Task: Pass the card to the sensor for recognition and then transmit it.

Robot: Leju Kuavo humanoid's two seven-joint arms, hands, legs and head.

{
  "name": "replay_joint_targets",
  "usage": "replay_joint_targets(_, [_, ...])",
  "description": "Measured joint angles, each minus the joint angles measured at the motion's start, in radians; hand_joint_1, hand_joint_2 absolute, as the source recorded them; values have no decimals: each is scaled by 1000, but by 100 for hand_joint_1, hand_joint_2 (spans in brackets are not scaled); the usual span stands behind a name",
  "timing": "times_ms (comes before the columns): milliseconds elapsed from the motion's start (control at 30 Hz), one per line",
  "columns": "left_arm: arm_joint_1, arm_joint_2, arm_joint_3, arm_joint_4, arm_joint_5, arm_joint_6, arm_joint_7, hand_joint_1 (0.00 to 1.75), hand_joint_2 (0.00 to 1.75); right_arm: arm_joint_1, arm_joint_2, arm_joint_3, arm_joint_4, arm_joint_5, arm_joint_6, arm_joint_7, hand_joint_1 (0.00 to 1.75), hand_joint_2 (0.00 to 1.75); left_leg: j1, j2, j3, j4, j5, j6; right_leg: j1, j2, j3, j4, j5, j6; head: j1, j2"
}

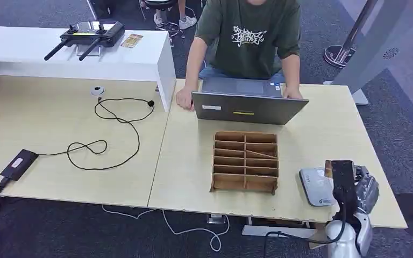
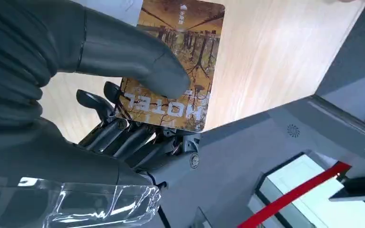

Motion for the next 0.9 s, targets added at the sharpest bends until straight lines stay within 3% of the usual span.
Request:
replay_joint_targets(133, [0, 2, 0, 0, 1, 5, -3, 0, 0, 8, 1, 9, -18, 157, -136, -5, 175, 175, 0, 0, 0, 0, 0, 0, 0, 0, 0, 0, 0, 0, 0, 0])
replay_joint_targets(267, [-1, 1, -1, 0, -2, 7, -8, 0, 0, 20, 2, 26, -32, 403, -281, 42, 175, 175, 0, 0, 0, 0, 0, 0, 0, 0, -1, 0, 0, 0, 0, 0])
replay_joint_targets(433, [-2, 1, -2, 0, -6, 6, -14, 0, 0, 42, 11, 29, -75, 715, -312, 120, 175, 175, 0, 0, -1, 0, 0, 0, 0, 0, -1, 0, 0, 0, 0, 0])
replay_joint_targets(500, [-3, 1, -2, 0, -6, 6, -16, 0, 0, 50, 11, 34, -100, 759, -312, 157, 175, 175, 0, 0, -1, 0, 0, 0, 0, 0, -1, 0, 0, 0, 0, 0])
replay_joint_targets(633, [-3, 2, -2, 0, -6, 6, -18, 0, 0, 73, -37, 95, -131, 761, -313, 312, 175, 175, 0, 0, -1, 0, 0, 0, 0, 0, -1, 0, 0, 0, 0, 0])
replay_joint_targets(900, [-12, 2, -6, 0, -13, 5, -21, 0, 0, 57, -290, 385, -130, 761, -313, 727, 175, 175, -2, -1, -2, 0, -1, 1, -1, -1, -1, 0, 0, 0, 0, 0])
